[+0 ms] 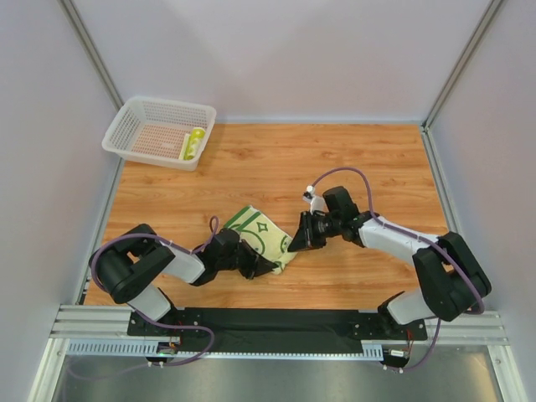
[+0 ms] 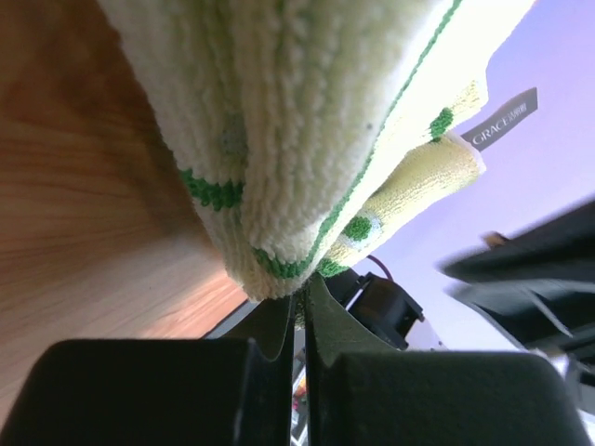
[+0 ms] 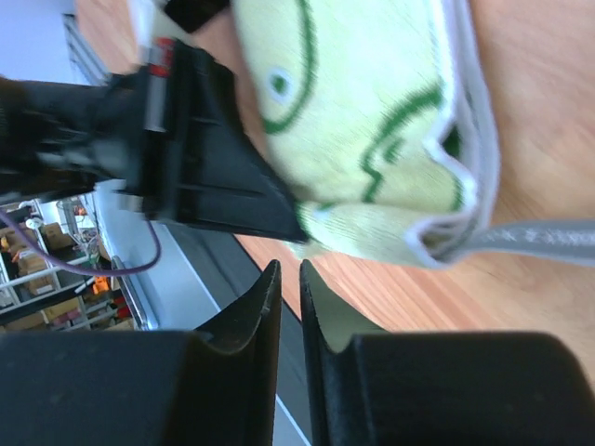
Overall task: Roll the towels
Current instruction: Roll the towel
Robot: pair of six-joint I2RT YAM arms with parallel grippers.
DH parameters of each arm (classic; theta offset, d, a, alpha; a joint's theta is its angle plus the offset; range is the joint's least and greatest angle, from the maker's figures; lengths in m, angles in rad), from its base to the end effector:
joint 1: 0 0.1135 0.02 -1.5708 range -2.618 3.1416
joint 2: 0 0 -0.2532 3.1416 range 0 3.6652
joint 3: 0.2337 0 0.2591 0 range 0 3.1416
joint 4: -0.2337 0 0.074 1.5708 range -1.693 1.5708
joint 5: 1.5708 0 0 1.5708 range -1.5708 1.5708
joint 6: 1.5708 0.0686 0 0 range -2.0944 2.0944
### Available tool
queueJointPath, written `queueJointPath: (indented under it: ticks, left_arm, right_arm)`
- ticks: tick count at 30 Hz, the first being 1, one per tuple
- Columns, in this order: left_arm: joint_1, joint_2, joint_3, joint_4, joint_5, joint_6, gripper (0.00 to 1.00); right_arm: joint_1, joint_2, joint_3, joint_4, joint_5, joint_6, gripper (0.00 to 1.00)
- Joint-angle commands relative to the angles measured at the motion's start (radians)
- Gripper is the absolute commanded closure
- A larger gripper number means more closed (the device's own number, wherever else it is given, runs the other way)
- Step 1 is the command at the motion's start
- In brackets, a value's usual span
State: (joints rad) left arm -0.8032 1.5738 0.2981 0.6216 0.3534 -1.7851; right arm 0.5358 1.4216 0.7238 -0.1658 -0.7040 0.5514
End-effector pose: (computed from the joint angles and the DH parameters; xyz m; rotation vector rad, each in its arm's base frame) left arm 0.1643 -0.2045 0.0588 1.0699 -2.5091 1.4222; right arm 0.2319 0.1894 0.1519 -0.3305 2.5894 1.3070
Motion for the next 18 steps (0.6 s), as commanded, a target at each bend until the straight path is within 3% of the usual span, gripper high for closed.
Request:
queueJointPath:
  ticks: [1,18]
  left_arm:
    - [0.006,0.011,-0.051,-0.042,0.018,-0.105,1.0]
    - [0.013,0.003,-0.068,-0.075,0.025,-0.094,1.0]
  right_arm:
    - [0.006,0.039,-0.05,0.066,0.017,0.01,0.86]
    - [0.007,0.284,-0.015,0.246,0.001,0.045,0.91]
